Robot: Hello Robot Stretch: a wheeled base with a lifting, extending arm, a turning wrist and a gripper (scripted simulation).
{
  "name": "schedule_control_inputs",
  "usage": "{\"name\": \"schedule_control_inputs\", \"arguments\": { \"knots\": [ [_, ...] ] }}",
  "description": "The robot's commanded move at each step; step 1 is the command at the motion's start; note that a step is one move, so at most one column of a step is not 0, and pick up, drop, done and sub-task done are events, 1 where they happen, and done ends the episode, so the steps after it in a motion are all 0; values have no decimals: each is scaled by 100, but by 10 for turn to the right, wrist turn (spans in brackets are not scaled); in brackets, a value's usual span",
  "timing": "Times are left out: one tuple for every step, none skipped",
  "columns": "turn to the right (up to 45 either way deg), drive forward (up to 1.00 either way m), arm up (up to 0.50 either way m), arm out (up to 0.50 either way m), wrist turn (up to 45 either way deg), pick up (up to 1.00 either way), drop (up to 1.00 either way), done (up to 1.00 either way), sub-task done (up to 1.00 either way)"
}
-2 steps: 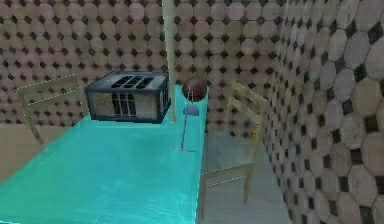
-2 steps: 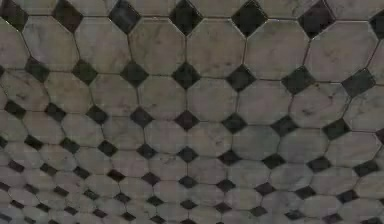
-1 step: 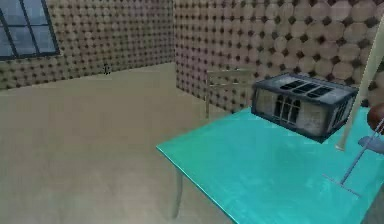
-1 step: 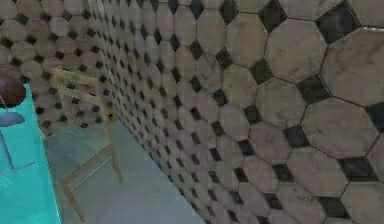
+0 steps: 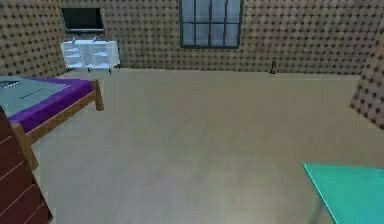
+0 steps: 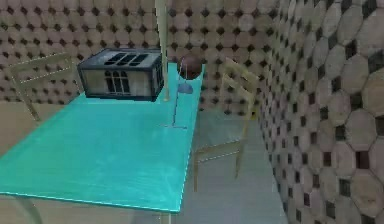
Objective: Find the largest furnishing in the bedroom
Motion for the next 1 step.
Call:
{"name": "schedule_control_inputs", "arguments": {
  "knots": [
    [-210,0,0,0,0,0,0,0,0]
  ]
}}
